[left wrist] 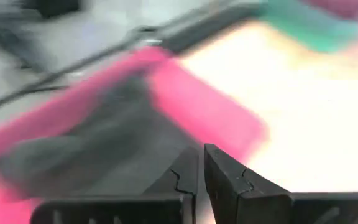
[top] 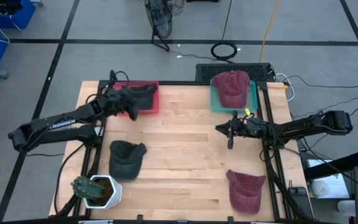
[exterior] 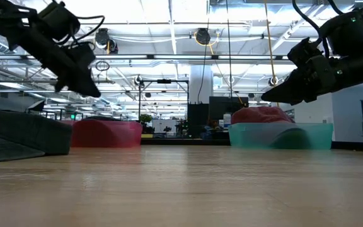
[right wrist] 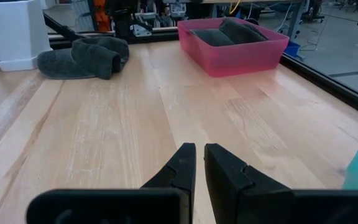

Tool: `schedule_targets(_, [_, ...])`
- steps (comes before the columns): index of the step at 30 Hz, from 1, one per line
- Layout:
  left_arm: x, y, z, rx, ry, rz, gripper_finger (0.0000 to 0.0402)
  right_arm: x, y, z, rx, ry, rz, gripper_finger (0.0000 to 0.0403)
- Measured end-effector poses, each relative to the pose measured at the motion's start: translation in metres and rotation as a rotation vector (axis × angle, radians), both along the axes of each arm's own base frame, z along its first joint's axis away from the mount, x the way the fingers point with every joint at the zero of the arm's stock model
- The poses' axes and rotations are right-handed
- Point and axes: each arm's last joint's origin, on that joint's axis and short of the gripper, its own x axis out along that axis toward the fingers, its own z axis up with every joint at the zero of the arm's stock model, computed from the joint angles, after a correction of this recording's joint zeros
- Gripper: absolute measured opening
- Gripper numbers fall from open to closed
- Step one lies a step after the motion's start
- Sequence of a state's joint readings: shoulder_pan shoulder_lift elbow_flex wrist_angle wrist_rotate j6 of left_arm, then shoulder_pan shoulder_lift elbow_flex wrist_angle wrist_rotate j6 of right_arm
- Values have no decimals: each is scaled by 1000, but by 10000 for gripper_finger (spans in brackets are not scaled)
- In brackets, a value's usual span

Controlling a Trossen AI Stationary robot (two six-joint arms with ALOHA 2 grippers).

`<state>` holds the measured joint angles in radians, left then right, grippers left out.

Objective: Pick & Place hat
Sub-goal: Put the black cap into the red bin

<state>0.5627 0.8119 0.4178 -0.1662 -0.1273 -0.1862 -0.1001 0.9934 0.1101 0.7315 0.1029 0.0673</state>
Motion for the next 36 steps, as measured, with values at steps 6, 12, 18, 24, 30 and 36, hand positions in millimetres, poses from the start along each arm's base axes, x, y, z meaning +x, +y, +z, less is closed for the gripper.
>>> schedule_targets(6, [16, -34, -1, -133, -49, -316, 31, 0, 0, 0, 0, -1, 0, 22])
schedule_targets(12, [27, -70, 1, -119, -61, -507, 31, 0, 0, 0, 11, -4, -1, 22])
schedule_targets(18, [28, -103, 1, -59, -29, -605, 30, 0, 0, 1, 11, -8, 0, 22])
schedule_targets(24, [28, -123, -1, -74, -28, -638, 30, 0, 0, 1, 10, -18, 0, 22])
schedule_targets(30, [36, -138, -5, -143, -40, -627, 30, 1, 0, 3, 19, -31, -2, 22])
schedule_targets(36, [60, -155, 3, -170, 184, -562, 30, 1, 0, 3, 21, -35, -3, 22])
